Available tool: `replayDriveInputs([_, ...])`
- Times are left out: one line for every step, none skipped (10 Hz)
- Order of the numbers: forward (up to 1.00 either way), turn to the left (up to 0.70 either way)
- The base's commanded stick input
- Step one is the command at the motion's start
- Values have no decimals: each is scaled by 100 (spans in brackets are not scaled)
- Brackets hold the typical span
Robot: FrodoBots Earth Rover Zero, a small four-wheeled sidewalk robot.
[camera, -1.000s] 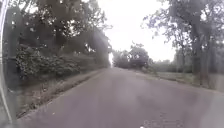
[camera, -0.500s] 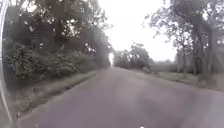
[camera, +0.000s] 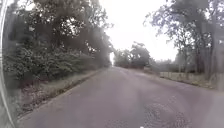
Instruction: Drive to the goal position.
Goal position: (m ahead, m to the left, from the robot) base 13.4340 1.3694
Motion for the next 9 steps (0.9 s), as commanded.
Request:
replayDriveInputs([70,1])
replayDriveInputs([70,1])
replayDriveInputs([70,1])
replayDriveInputs([70,1])
replayDriveInputs([70,1])
replayDriveInputs([70,1])
replayDriveInputs([70,1])
replayDriveInputs([70,1])
replayDriveInputs([70,1])
